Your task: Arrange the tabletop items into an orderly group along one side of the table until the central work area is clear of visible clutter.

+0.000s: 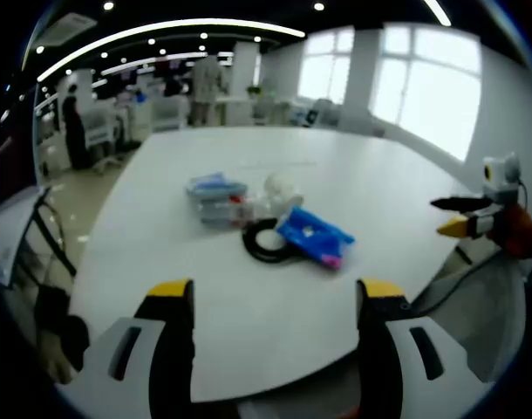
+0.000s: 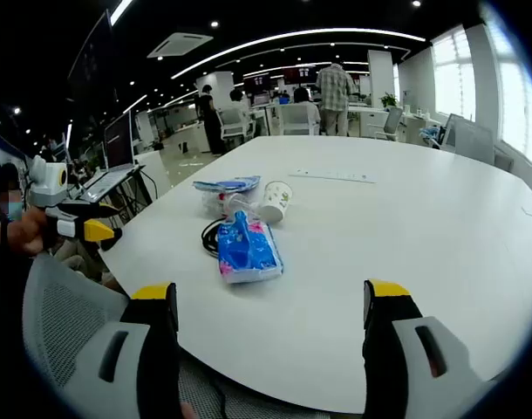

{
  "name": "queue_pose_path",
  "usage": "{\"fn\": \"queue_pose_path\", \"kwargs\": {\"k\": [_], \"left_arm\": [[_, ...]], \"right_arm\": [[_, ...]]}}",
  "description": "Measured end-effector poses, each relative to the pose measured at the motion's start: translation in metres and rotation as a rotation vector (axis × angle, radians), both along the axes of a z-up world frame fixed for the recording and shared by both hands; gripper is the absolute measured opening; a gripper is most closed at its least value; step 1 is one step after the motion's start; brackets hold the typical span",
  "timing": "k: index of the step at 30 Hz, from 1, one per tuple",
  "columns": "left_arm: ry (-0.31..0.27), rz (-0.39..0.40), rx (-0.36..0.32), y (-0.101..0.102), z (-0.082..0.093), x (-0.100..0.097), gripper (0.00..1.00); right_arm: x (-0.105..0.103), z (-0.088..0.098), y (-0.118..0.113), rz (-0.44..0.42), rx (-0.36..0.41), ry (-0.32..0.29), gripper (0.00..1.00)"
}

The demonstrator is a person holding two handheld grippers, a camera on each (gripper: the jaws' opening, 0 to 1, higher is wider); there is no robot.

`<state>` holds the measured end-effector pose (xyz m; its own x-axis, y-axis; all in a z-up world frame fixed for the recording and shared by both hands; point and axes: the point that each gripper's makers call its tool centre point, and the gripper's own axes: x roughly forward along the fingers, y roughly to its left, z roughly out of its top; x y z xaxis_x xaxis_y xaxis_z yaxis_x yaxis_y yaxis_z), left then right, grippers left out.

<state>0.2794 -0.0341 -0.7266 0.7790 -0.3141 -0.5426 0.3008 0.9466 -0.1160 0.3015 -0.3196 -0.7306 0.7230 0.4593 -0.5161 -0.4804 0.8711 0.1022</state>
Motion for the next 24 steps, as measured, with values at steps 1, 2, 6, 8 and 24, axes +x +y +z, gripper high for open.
{"fn": "queue_pose_path", "kwargs": {"k": [1, 2, 6, 8, 24], "left_arm": [[0.000, -0.001, 0.000, -0.0001, -0.0001, -0.0001, 0.72], [0.001, -0.001, 0.000, -0.0002, -0.0002, 0.0000, 0.72], [0.002, 0.000, -0.001, 0.0002, -0.0006, 0.0000, 0.72], [0.001, 0.001, -0.001, 0.0003, -0.0006, 0.0002, 0.72], [0.000, 0.006, -0.007, 0.0003, -0.0001, -0.0002, 0.72]], "right_arm": [[0.0000, -0.0001, 0.0000, 0.000, 0.000, 0.000, 0.87], [-0.0001, -0.0001, 0.0000, 0.000, -0.001, 0.001, 0.87], [-0.0001, 0.0000, 0.0001, 0.000, 0.000, 0.001, 0.87], [-0.0003, 0.0001, 0.0003, 0.001, 0.001, 0.002, 0.87], [-0.0018, -0.0004, 0.0012, 0.007, -0.003, 0.006, 0.86]]}}
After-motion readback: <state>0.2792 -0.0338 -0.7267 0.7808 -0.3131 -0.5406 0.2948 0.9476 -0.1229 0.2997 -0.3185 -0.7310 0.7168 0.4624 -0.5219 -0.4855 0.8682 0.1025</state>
